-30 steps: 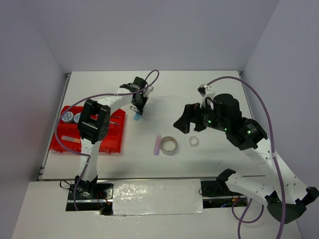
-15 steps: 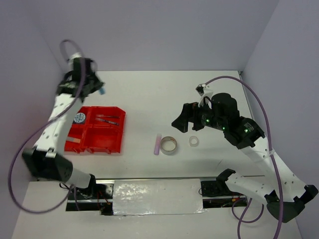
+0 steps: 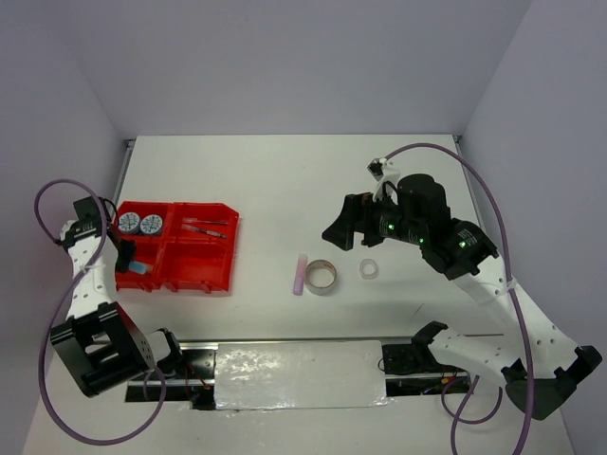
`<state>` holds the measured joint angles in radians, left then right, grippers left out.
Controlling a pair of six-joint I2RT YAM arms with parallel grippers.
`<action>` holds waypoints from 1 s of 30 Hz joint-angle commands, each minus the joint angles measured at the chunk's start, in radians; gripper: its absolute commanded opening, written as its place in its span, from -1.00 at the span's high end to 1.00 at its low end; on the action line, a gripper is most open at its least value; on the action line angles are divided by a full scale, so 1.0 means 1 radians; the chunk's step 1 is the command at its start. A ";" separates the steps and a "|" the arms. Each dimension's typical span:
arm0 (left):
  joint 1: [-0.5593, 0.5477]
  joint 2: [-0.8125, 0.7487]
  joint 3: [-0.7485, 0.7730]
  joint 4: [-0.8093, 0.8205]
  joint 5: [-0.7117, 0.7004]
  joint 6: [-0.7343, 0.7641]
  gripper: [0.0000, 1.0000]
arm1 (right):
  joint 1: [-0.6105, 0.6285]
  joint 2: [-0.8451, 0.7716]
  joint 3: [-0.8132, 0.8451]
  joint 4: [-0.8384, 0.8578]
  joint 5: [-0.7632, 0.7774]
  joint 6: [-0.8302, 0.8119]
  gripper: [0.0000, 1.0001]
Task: Sort the stationery into containers
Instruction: Place the pen in the storage box, then pick up the pen from the center of the board.
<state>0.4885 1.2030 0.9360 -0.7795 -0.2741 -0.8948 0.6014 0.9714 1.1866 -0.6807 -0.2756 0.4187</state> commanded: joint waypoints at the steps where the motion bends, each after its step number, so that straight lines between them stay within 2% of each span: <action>1: 0.004 -0.005 -0.038 0.057 0.026 0.002 0.51 | -0.003 0.001 0.019 0.049 -0.020 0.009 -0.99; 2: 0.004 -0.014 -0.045 0.063 0.021 0.000 0.24 | -0.003 0.000 0.021 0.046 -0.020 0.011 -0.99; 3: 0.007 -0.016 -0.051 0.068 0.019 0.002 0.06 | -0.005 -0.003 0.021 0.046 -0.020 0.012 -0.99; 4: 0.007 -0.023 -0.048 0.069 0.022 0.003 -0.30 | -0.003 -0.007 0.021 0.041 -0.019 0.014 -0.99; 8: 0.009 -0.031 -0.004 0.046 0.030 -0.004 -0.98 | -0.002 -0.022 0.019 0.029 -0.008 0.015 -0.99; 11: 0.007 -0.049 0.044 0.043 0.053 0.005 -0.99 | -0.002 -0.026 0.021 0.024 -0.002 0.020 -0.99; 14: -0.056 -0.091 0.107 0.138 0.128 0.071 -0.99 | -0.005 -0.034 0.028 0.006 0.027 0.014 -0.99; 15: -0.171 -0.092 0.169 0.146 0.109 0.085 -0.99 | -0.002 -0.036 0.040 -0.002 0.041 0.005 -0.99; 17: -0.342 -0.069 0.249 0.093 -0.035 0.076 -0.99 | -0.005 -0.031 0.059 -0.042 0.117 -0.001 -0.99; 18: -0.531 -0.060 0.303 0.077 -0.074 0.059 -0.99 | -0.008 -0.028 0.088 -0.058 0.151 -0.003 -0.99; 19: -0.615 -0.045 0.317 0.074 -0.103 0.054 -0.97 | -0.023 -0.023 0.102 -0.092 0.180 0.000 -0.99; 20: -0.778 -0.033 0.328 0.066 -0.155 0.045 -0.97 | -0.032 -0.016 0.117 -0.105 0.217 0.002 -0.99; 22: -0.916 0.015 0.331 0.053 -0.184 0.017 -0.93 | -0.054 -0.011 0.157 -0.131 0.231 0.000 -0.99; 23: -1.035 0.036 0.320 0.054 -0.192 0.007 -0.92 | -0.057 -0.013 0.169 -0.137 0.243 -0.001 -0.99; 26: -1.198 0.153 0.310 0.034 -0.185 -0.003 -0.84 | -0.060 -0.017 0.194 -0.149 0.240 -0.006 -0.99; 29: -1.248 0.266 0.302 0.022 -0.147 -0.012 -0.71 | -0.057 -0.039 0.162 -0.140 0.219 0.003 -0.99; 30: -1.249 0.294 0.291 0.045 -0.131 -0.001 -0.61 | -0.058 -0.057 0.150 -0.128 0.205 0.009 -0.99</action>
<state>-0.7490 1.4384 1.2514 -0.6941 -0.3996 -0.8768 0.5468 0.9459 1.3441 -0.8051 -0.0673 0.4263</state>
